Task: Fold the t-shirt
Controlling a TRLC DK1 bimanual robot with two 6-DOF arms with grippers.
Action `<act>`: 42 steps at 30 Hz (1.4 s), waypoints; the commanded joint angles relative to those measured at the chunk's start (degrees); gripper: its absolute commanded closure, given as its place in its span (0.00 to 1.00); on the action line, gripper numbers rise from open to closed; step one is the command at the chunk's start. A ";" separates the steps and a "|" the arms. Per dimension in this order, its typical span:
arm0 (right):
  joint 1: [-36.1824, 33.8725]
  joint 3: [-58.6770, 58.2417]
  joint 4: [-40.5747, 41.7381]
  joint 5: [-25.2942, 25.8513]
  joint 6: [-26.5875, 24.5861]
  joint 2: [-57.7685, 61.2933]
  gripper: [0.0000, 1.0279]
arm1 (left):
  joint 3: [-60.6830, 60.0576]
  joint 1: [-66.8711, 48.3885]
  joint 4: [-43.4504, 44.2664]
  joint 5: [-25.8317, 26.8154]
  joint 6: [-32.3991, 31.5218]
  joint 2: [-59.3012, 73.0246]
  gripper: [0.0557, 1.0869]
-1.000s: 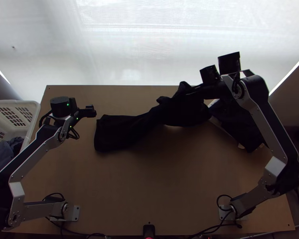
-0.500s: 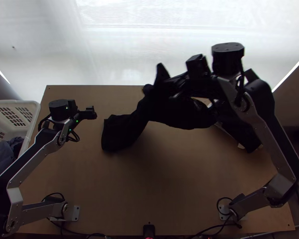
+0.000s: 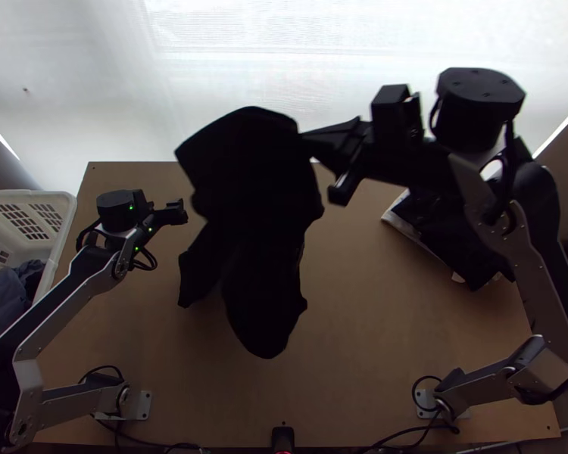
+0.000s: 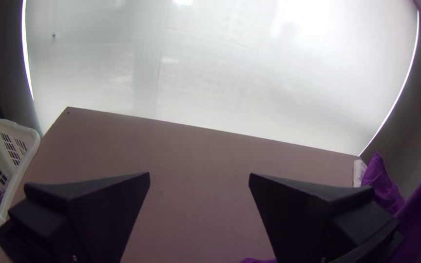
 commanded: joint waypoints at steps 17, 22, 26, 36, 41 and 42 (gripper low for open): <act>-20.99 -32.01 0.04 0.17 -5.80 -5.31 0.97 | -5.54 -10.82 -0.56 1.16 1.31 -0.77 0.04; -21.08 -34.74 1.53 0.17 -6.24 -5.13 0.97 | -6.33 -19.44 -2.05 3.45 5.35 -0.07 0.04; -21.08 -36.14 3.46 0.17 -6.24 -5.04 0.97 | -6.77 -24.89 -3.64 4.32 10.27 2.22 0.04; -21.61 -37.99 3.64 0.09 -5.62 -6.80 0.97 | -6.59 -25.68 -3.64 4.41 17.39 3.45 0.04; -21.61 -38.34 3.64 0.09 -5.54 -7.59 0.97 | -5.89 -26.03 -3.28 4.59 14.58 5.56 0.04; -21.61 -38.34 3.64 0.09 -5.54 -7.50 0.97 | -5.54 -26.21 -3.28 4.59 13.79 6.09 0.04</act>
